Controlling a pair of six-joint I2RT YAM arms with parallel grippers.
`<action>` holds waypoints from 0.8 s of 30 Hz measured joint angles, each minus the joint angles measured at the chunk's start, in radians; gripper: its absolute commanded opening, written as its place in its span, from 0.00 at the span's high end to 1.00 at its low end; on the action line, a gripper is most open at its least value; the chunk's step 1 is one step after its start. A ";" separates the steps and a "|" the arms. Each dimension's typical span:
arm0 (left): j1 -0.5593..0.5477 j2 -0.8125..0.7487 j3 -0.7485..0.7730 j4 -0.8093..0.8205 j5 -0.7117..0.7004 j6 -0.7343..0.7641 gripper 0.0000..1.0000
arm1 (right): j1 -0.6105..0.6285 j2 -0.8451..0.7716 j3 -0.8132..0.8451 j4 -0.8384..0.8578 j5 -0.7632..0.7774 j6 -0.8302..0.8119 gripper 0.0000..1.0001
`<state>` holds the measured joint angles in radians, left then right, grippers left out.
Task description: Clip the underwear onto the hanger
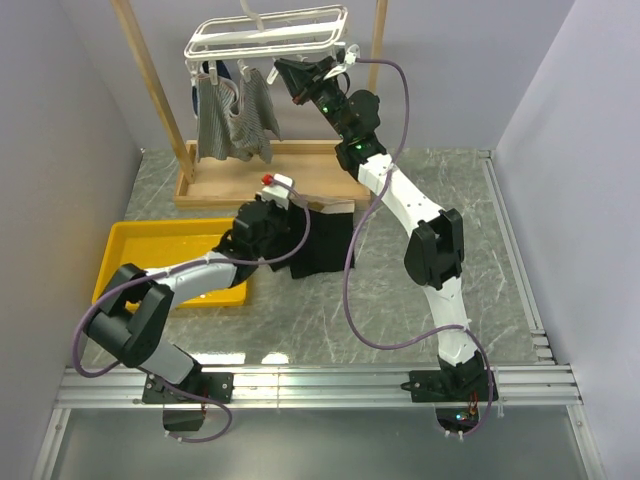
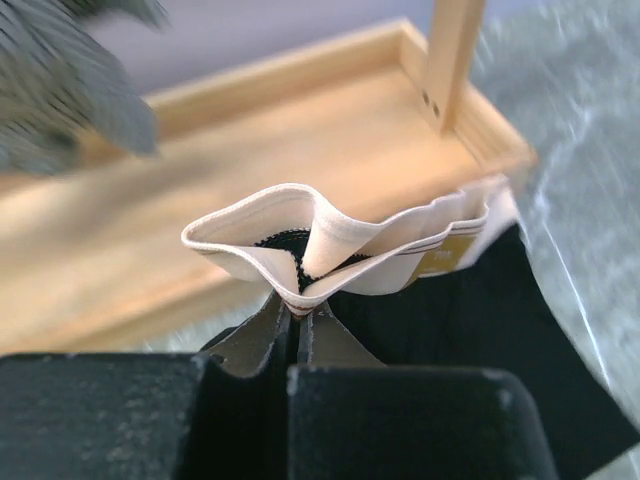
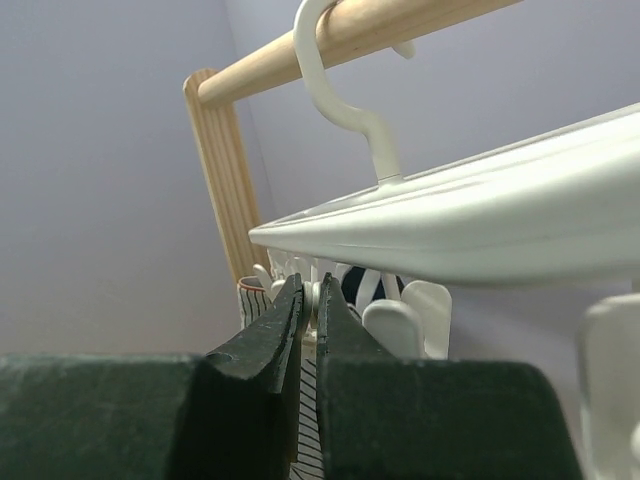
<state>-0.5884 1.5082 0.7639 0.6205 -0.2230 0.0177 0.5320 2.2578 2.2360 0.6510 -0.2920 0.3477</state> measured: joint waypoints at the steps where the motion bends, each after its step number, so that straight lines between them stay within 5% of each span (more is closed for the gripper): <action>1: 0.025 0.000 0.010 0.012 0.023 0.005 1.00 | 0.000 -0.001 0.000 0.000 0.000 0.001 1.00; 8: 0.171 0.001 0.119 0.089 0.132 0.006 1.00 | -0.005 -0.024 -0.033 0.016 0.001 0.021 1.00; 24: 0.231 0.060 0.306 0.137 0.445 0.045 1.00 | -0.013 -0.037 -0.054 0.038 -0.017 0.092 1.00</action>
<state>-0.3573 1.5681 1.0698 0.7578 0.2222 0.0624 0.5190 2.2208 2.1818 0.6888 -0.3088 0.4397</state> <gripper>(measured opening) 0.027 0.061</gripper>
